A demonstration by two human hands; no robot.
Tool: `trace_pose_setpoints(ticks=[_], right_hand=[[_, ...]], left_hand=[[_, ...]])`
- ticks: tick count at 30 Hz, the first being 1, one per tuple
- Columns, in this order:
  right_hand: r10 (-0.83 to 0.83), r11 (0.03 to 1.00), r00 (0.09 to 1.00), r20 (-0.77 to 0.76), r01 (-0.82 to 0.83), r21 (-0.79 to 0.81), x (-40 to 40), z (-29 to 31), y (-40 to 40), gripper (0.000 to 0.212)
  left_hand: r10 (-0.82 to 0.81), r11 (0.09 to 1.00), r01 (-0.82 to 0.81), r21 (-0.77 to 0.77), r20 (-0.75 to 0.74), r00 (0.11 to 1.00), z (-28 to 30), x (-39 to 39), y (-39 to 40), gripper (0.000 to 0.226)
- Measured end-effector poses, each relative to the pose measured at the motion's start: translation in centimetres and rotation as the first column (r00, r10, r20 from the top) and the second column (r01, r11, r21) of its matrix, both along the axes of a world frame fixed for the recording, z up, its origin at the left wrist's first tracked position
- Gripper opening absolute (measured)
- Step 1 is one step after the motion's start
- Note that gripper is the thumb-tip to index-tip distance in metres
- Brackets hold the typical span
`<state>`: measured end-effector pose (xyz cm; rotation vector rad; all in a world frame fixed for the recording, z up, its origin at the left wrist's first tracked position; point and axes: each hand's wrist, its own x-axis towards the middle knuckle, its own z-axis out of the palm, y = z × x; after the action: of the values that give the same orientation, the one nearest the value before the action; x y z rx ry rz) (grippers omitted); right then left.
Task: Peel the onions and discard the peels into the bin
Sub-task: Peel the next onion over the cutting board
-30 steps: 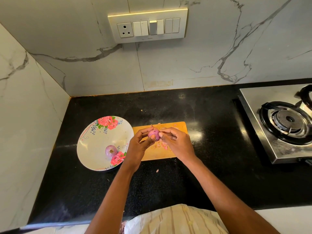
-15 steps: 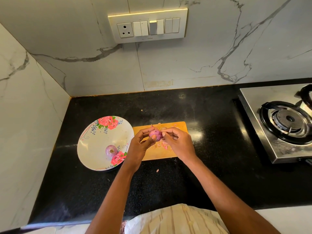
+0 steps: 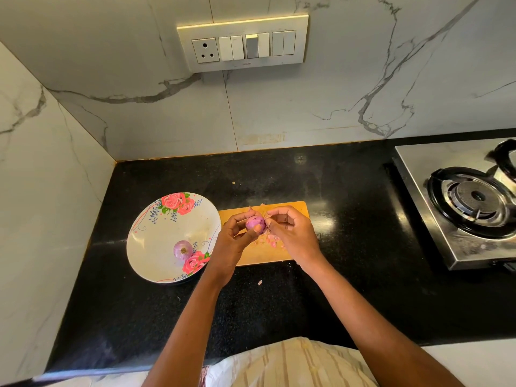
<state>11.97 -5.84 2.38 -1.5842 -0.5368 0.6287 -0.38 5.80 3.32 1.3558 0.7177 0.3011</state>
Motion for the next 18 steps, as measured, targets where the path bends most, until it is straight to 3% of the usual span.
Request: trace_pose_setpoints(ticks=[6, 11, 13, 15, 18], right_hand=[[-0.103, 0.995, 0.983, -0.150, 0.103, -0.008, 0.4, -0.1, 0.0, 0.009], [-0.202, 0.966, 0.961, -0.191, 0.164, -0.198, 1.6, -2.1, -0.3, 0.012], [-0.136, 0.942, 0.990, -0.047, 0.114, -0.315, 1.9, -2.6, -0.6, 0.009], [-0.010, 0.916, 0.992, 0.126, 0.060, -0.396, 1.7, -2.2, -0.7, 0.019], [0.048, 0.962, 0.986, 0.163, -0.002, -0.272, 1.0, -0.6, -0.4, 0.021]], left_hand=[[0.012, 0.994, -0.007, -0.113, 0.040, 0.999, 0.4, -0.2, -0.2, 0.050], [0.058, 0.976, -0.038, -0.215, 0.087, 0.995, 0.8, -0.3, -0.2, 0.051], [0.082, 0.972, -0.060, -0.227, 0.085, 0.993, 0.9, -0.3, 0.0, 0.047], [0.099, 0.975, -0.083, -0.206, 0.066, 0.993, 0.9, -0.3, 0.1, 0.038], [0.115, 0.984, -0.110, -0.141, 0.027, 0.993, 0.8, -0.3, 0.0, 0.037]])
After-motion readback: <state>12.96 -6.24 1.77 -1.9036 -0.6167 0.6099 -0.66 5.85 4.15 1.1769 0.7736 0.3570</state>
